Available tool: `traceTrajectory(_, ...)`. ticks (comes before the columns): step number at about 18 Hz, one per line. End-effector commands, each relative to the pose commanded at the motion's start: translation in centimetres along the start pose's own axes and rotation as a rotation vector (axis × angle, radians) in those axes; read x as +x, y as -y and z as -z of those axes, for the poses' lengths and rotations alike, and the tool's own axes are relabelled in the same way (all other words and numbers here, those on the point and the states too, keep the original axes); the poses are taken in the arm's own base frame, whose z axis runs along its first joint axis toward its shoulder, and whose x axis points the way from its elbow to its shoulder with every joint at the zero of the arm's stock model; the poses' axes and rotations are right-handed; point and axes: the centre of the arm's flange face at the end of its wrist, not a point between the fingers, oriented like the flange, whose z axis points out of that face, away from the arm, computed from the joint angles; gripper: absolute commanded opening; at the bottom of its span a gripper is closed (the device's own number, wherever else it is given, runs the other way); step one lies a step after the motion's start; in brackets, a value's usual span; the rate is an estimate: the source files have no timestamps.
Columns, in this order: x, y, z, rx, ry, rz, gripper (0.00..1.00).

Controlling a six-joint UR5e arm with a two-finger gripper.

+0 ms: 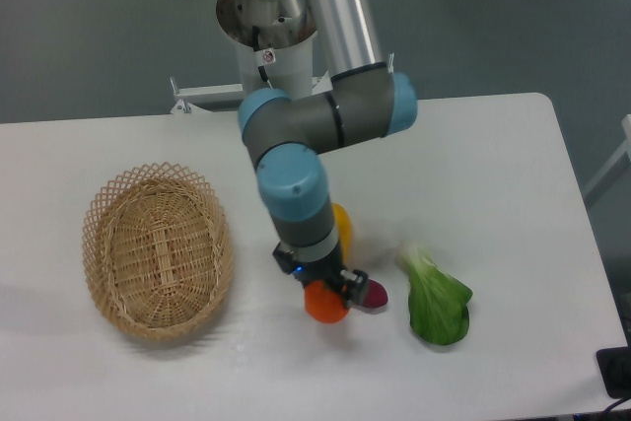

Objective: Place the orange on the table
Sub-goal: 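Lower the orange onto the table beside the purple sweet potato and open the gripper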

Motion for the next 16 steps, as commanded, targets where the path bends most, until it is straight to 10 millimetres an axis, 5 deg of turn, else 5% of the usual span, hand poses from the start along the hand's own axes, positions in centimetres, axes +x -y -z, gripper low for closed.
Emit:
traceTrajectory(6, 0.73, 0.46, -1.00, 0.003, -0.017, -0.013, 0.58)
traceTrajectory(8, 0.77, 0.51, -1.08, 0.006, -0.020, -0.021, 0.78)
traceTrajectory(12, 0.83, 0.47, -1.24, 0.004, -0.022, -0.020, 1.00)
traceTrajectory(16, 0.67, 0.53, -0.63, 0.011, -0.015, -0.017, 1.00)
